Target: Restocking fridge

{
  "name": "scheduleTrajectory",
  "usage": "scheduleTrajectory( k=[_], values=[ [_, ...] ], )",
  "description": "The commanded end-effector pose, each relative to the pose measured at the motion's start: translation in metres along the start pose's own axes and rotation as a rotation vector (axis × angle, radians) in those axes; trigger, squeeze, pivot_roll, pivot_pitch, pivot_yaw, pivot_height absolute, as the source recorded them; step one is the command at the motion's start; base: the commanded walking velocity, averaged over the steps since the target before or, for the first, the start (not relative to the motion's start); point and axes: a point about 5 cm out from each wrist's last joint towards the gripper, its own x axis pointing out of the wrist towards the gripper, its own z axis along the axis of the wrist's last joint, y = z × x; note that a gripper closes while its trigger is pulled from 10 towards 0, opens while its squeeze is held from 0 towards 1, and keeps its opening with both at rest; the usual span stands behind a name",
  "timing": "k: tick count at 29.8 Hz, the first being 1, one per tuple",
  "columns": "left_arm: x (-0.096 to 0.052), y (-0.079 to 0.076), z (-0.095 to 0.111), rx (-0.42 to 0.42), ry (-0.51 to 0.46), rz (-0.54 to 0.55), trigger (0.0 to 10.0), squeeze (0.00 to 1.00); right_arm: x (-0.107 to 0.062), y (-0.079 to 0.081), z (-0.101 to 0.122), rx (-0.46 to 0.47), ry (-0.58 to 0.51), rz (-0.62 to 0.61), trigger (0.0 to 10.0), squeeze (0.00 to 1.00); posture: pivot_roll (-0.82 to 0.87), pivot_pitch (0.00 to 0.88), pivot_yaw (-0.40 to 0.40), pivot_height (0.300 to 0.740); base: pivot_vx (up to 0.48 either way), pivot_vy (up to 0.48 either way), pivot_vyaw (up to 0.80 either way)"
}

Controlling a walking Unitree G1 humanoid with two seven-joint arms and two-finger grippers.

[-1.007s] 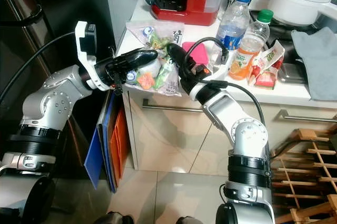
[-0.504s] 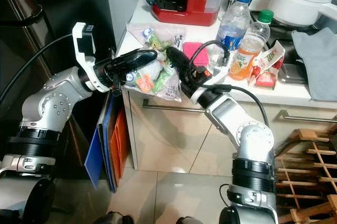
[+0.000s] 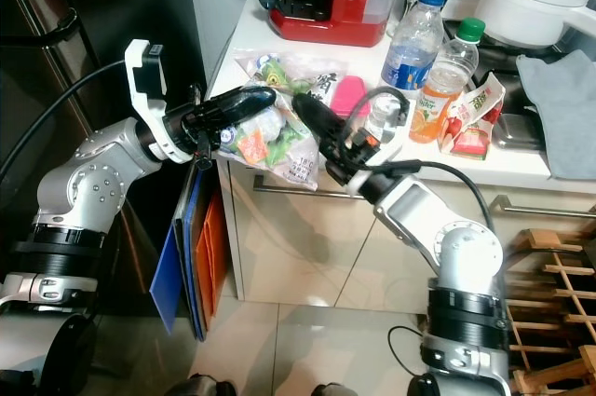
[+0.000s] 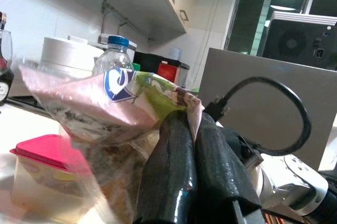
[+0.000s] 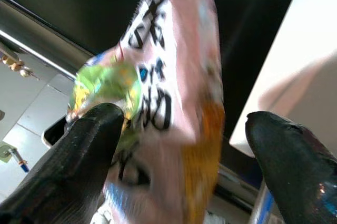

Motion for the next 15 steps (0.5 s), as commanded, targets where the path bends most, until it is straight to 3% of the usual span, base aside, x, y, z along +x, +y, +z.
scheduleTrajectory(
  k=[1, 3, 4, 5, 6, 7, 15],
  values=[
    [0.005, 0.000, 0.011, 0.025, -0.031, -0.023, 0.0, 0.00, -0.002, 0.002, 0.001, 0.008, 0.005, 0.020, 10.0, 1.00, -0.11, 0.000, -0.038, 0.740, 0.000, 0.000, 0.00],
    [0.005, 0.000, 0.011, 0.024, -0.033, -0.026, 0.0, 0.00, -0.002, 0.002, -0.001, 0.025, 0.010, 0.027, 10.0, 1.00, -0.12, 0.000, -0.038, 0.740, 0.000, 0.000, 0.00],
    [0.006, -0.001, 0.011, 0.021, -0.038, -0.034, 0.0, 0.00, -0.001, 0.003, -0.001, 0.047, 0.008, 0.035, 10.0, 0.84, -0.12, 0.000, -0.036, 0.740, 0.000, 0.000, 0.00],
    [0.007, -0.002, 0.011, 0.018, -0.041, -0.042, 0.0, 0.00, 0.000, 0.003, -0.001, 0.053, 0.008, 0.040, 10.0, 0.11, -0.12, 0.000, -0.035, 0.740, 0.000, 0.000, 0.00],
    [0.007, -0.002, 0.011, 0.017, -0.043, -0.047, 0.0, 0.00, 0.000, 0.003, 0.000, 0.055, 0.010, 0.043, 10.0, 0.11, -0.12, 0.000, -0.035, 0.740, 0.000, 0.000, 0.00],
    [0.008, -0.003, 0.010, 0.013, -0.043, -0.056, 0.0, 0.00, 0.000, 0.004, 0.000, 0.060, 0.009, 0.050, 10.0, 0.00, -0.12, 0.000, -0.035, 0.740, 0.000, 0.000, 0.00],
    [0.010, -0.007, 0.006, -0.010, -0.040, -0.082, 0.0, 0.00, 0.008, 0.013, 0.005, 0.085, -0.020, 0.099, 10.0, 0.00, -0.12, 0.000, -0.035, 0.740, 0.000, 0.000, 0.00]
  ],
)
